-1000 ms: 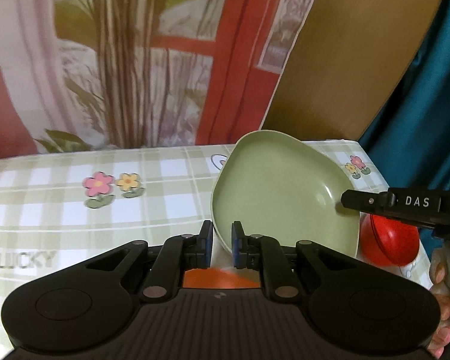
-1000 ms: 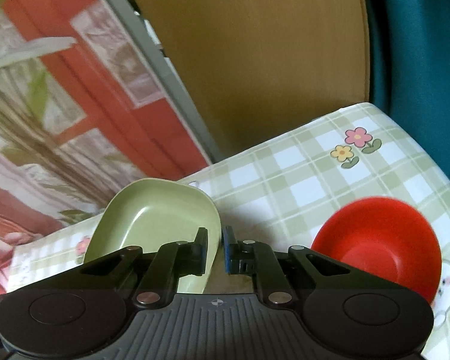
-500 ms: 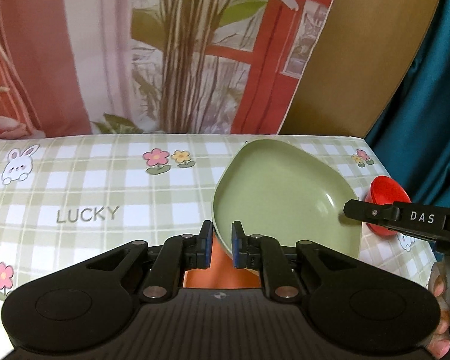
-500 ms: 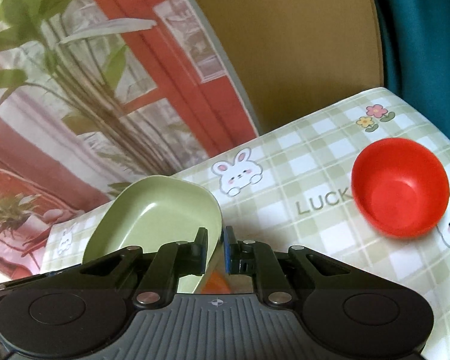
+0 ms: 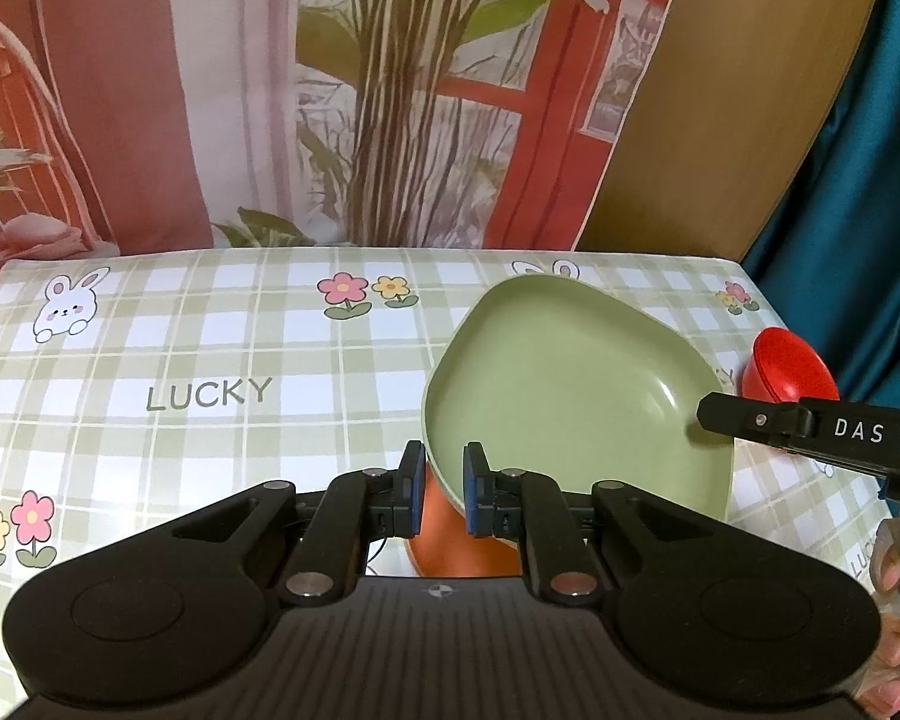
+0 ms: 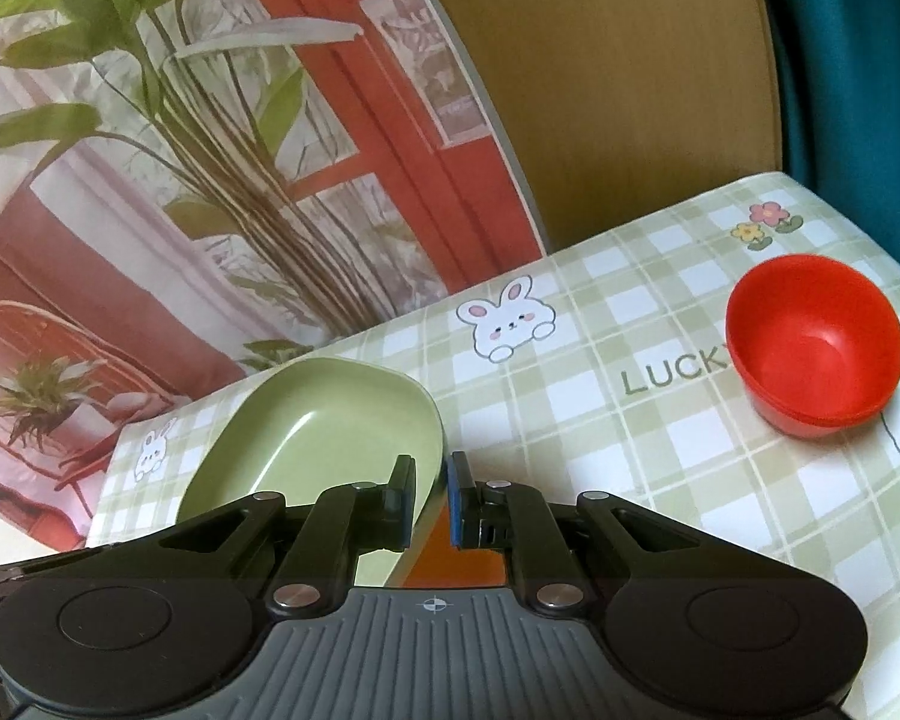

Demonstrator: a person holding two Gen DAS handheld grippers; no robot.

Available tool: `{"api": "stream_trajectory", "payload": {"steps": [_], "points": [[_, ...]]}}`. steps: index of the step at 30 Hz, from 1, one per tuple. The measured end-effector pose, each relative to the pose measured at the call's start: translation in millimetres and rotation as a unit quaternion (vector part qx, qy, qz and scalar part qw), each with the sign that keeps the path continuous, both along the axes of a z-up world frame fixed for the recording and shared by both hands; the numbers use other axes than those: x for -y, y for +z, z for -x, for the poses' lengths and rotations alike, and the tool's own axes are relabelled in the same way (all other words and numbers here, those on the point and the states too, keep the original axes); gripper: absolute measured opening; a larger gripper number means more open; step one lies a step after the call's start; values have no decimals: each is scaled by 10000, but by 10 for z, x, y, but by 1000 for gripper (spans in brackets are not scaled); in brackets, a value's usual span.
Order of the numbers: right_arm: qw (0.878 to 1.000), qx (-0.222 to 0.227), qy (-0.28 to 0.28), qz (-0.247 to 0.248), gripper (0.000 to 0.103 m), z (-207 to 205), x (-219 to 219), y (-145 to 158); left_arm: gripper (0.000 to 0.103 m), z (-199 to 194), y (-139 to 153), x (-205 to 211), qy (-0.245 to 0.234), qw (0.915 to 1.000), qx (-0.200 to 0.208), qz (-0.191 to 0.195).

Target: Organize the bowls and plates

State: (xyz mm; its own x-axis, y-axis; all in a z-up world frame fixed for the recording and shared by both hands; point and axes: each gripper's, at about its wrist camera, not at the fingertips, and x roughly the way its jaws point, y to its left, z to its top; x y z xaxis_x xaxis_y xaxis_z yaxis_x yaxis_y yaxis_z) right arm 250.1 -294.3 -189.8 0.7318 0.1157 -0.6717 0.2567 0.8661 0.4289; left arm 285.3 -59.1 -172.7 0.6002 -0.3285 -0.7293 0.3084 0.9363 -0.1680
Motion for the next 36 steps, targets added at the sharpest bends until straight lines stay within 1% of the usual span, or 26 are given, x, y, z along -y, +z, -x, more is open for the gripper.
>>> {"api": "stream_trajectory", "payload": {"steps": [5, 21, 36], "points": [[10000, -48, 35, 14, 11, 48, -25, -56, 14, 67, -17, 4, 37, 10000, 25, -35], [9996, -216, 2, -162, 12, 132, 10, -233, 14, 147, -82, 41, -23, 9999, 11, -160], [9995, -248, 6, -213, 12, 132, 12, -254, 15, 175, -106, 15, -18, 9999, -63, -120]]}}
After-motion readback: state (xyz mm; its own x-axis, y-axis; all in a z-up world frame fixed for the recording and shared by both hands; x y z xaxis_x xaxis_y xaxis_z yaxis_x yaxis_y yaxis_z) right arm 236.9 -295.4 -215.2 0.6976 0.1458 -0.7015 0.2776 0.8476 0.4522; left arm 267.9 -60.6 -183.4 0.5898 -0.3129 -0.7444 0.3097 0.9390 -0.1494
